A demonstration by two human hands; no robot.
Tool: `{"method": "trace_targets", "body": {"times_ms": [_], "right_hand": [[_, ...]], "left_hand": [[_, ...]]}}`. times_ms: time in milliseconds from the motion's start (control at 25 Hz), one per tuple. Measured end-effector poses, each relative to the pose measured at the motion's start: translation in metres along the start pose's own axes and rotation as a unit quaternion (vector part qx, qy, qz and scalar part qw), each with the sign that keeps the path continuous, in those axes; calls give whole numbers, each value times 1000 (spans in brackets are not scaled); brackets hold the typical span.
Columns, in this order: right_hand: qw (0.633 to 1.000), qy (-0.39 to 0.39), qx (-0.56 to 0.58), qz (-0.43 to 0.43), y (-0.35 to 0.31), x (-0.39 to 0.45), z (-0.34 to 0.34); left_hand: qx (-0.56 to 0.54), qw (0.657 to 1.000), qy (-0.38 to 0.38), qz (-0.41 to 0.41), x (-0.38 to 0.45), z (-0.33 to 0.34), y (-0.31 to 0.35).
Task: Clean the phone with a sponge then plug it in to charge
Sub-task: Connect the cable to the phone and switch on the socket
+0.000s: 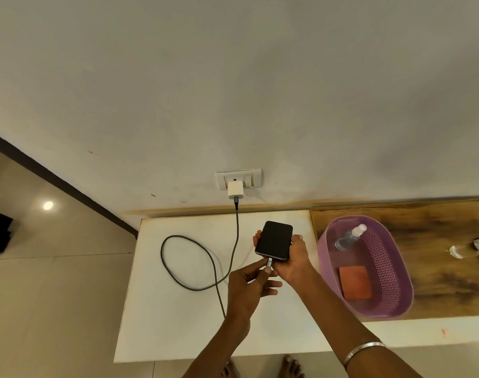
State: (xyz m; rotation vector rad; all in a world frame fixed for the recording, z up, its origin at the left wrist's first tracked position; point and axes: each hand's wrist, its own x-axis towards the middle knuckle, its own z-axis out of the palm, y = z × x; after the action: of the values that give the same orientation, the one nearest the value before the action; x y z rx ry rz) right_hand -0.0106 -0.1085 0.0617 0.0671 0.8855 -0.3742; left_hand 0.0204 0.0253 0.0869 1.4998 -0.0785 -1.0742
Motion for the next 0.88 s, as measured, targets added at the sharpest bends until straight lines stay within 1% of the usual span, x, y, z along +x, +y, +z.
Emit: {"method": "trace_targets", "body": {"times_ms": [400, 640, 880], "right_hand": [[1000, 9, 10, -7, -5, 2, -11], [1000, -1, 22, 17, -7, 2, -17], [999, 19, 17, 27, -8, 8, -27]], "left_hand": [[-4, 1000, 7, -7, -2, 10, -3], [-15, 1000, 9, -12, -5, 15, 0], [-11, 999, 10, -33, -5, 18, 3]]}}
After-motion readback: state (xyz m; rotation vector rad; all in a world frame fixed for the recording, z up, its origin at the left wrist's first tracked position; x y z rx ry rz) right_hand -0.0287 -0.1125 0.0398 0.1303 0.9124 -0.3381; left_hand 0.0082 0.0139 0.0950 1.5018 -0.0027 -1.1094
